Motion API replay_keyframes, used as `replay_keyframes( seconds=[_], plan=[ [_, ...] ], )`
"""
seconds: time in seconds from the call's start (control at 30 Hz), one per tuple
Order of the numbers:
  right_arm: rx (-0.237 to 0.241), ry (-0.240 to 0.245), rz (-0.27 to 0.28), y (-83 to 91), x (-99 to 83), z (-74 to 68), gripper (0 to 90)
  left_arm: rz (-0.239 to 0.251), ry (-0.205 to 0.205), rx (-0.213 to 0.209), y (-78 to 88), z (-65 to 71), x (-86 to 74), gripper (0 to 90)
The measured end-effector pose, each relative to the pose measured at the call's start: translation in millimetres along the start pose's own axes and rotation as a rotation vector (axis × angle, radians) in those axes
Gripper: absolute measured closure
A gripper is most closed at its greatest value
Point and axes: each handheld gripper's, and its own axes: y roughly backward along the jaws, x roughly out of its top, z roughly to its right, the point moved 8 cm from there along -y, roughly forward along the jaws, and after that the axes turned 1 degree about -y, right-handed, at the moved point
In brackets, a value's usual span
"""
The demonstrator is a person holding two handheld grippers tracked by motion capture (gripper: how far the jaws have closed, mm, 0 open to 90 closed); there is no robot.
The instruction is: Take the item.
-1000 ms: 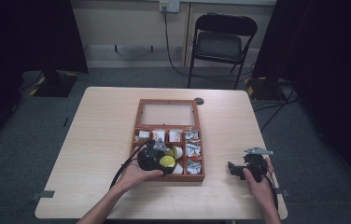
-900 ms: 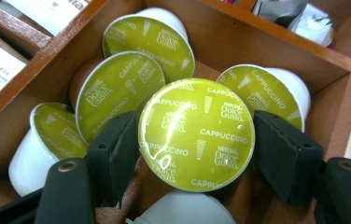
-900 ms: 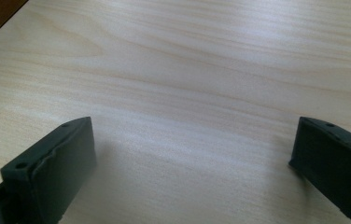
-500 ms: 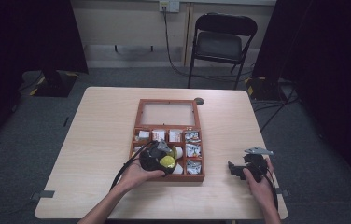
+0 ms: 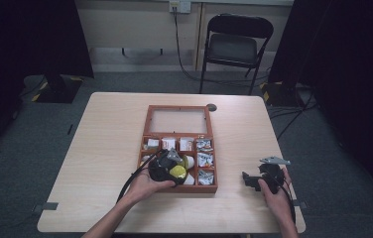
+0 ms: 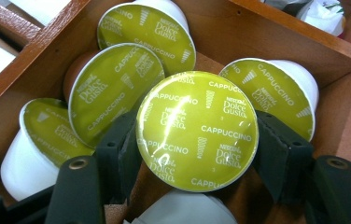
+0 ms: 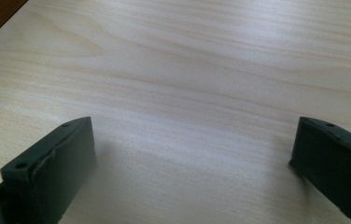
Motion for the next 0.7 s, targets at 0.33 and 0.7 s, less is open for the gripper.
replay_keyframes(
  seconds=[0.33, 0.7],
  plan=[
    [-0.002, -0.004, 0.0, 0.2, -0.1, -0.2, 0.0, 0.018, -0.003, -0.009, 0.9, 0.7, 1.2, 37.8],
    [-0.004, -0.006, -0.001, 0.6, -0.5, -0.3, 0.0, 0.039, 0.003, -0.034, 3.4, -0.3, 2.1, 37.9]
  ],
)
